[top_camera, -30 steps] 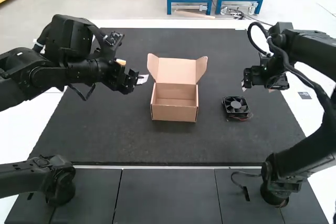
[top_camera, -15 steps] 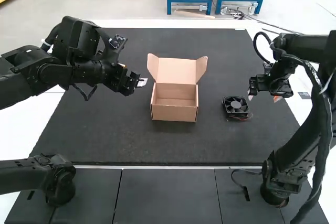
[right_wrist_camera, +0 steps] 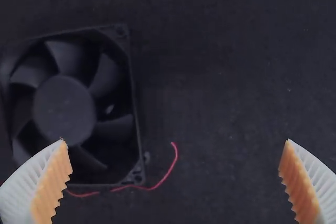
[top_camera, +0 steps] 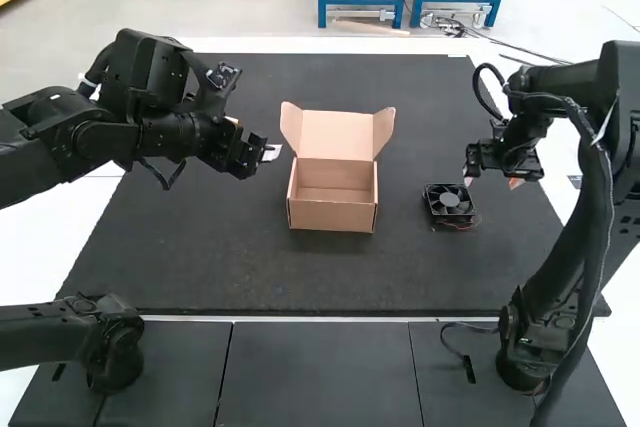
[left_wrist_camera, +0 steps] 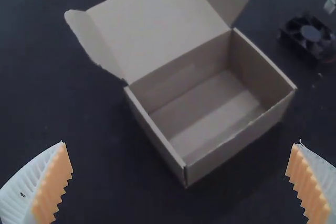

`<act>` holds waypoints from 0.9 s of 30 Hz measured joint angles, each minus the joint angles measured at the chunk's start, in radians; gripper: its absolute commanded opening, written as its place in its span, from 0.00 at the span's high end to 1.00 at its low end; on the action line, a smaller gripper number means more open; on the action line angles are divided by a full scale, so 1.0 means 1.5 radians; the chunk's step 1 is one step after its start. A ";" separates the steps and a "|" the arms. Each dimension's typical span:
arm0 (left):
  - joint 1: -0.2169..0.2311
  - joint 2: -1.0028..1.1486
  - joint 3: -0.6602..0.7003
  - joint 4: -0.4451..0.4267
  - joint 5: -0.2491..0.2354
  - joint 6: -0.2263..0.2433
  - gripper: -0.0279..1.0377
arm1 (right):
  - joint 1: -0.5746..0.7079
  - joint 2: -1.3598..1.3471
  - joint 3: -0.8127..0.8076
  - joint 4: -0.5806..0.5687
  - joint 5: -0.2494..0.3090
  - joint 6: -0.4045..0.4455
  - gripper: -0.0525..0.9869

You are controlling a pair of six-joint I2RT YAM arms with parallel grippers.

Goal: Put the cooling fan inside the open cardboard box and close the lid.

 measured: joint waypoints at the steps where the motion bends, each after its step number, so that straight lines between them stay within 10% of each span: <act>1: 0.000 0.000 0.000 0.000 0.000 0.000 0.07 | 0.000 0.005 0.000 0.001 0.000 0.001 0.08; 27: 0.000 0.002 0.015 0.009 -0.003 0.000 0.07 | 0.000 0.065 0.000 0.067 0.012 0.007 0.08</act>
